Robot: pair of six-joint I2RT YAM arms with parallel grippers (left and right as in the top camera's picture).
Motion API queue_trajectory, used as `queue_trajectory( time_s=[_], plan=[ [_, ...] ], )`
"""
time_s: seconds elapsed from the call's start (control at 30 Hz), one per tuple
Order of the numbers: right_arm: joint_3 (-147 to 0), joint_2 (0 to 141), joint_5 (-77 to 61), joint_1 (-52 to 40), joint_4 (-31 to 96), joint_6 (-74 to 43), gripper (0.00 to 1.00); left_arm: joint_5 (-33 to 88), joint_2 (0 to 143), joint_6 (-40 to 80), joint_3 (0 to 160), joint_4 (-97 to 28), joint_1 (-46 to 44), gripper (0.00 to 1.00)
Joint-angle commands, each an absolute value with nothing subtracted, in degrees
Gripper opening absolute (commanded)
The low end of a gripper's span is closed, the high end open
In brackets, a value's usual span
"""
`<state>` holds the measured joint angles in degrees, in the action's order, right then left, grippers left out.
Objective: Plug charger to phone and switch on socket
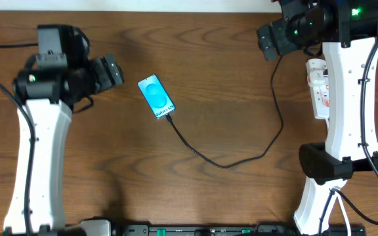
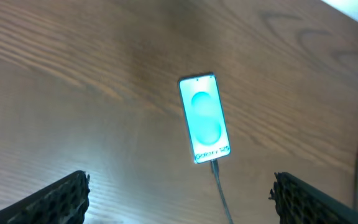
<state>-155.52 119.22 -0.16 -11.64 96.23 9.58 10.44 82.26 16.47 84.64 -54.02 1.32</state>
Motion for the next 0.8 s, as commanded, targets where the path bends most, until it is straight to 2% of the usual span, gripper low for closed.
queue_trajectory(
  time_s=[0.0, 0.3, 0.47, 0.53, 0.77],
  plan=[
    [-155.9, 118.8, 0.5, -12.1, 96.3, 9.3, 0.99, 1.0, 73.3, 16.1, 78.0, -50.5, -2.5, 0.95],
    [-155.9, 118.8, 0.5, -12.1, 96.3, 9.3, 0.99, -4.9, 45.7, 16.1, 50.6, -33.8, -5.9, 0.94],
    [-155.9, 118.8, 0.5, -12.1, 96.3, 9.3, 0.99, -5.0, 30.0, 16.1, 33.9, -15.8, -5.9, 0.94],
    [-155.9, 118.8, 0.5, -12.1, 96.3, 9.3, 0.99, -5.0, 23.4, 16.1, 25.5, -4.8, -5.8, 0.94],
    [-155.9, 118.8, 0.5, -12.1, 96.3, 9.3, 0.99, -5.0, 12.7, 16.1, 8.3, 19.0, -5.0, 0.94]
  ],
)
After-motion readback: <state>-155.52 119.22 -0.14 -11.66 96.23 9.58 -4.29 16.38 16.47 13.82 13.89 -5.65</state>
